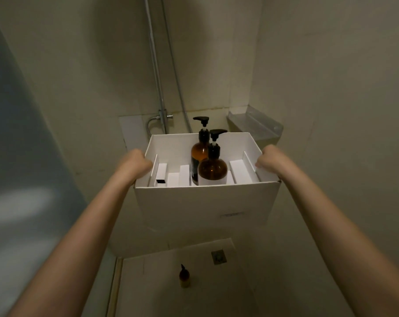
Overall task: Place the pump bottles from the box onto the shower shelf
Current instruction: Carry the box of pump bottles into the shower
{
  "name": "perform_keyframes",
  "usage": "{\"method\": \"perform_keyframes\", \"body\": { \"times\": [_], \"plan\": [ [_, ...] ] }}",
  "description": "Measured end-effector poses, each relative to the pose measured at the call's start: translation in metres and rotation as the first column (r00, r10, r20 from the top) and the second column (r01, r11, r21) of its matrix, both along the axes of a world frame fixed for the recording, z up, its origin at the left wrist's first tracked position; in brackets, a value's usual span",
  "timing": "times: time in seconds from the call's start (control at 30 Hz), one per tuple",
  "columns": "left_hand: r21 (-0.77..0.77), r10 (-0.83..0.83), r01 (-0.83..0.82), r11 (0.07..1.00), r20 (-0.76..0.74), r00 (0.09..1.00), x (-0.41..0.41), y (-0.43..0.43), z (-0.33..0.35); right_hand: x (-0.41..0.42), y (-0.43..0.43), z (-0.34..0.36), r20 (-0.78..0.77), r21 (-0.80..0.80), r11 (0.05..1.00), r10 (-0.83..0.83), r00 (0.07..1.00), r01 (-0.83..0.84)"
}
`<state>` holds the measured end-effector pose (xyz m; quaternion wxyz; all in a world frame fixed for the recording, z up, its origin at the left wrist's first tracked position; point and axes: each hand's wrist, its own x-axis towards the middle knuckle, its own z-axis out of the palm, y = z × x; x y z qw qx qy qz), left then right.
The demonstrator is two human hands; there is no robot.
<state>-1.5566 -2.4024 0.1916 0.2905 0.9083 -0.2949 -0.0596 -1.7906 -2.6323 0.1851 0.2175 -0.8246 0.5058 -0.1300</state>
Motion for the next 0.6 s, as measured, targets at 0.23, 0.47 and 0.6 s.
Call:
{"method": "perform_keyframes", "body": {
  "times": [0.23, 0.47, 0.6],
  "plan": [
    [0.021, 0.088, -0.087, 0.996, -0.028, 0.996, 0.011, -0.011, -0.035, 0.029, -0.031, -0.026, -0.062, -0.008, 0.996, 0.089, 0.994, -0.09],
    [0.067, 0.141, -0.144, 0.987, 0.047, 0.989, 0.015, -0.007, -0.08, 0.052, -0.04, -0.066, -0.111, -0.01, 0.991, 0.131, 0.985, -0.133],
    [0.125, 0.163, -0.167, 0.978, 0.043, 0.986, 0.021, -0.001, -0.108, 0.064, -0.035, -0.098, -0.105, 0.012, 0.989, 0.148, 0.983, -0.148]
  ]
}}
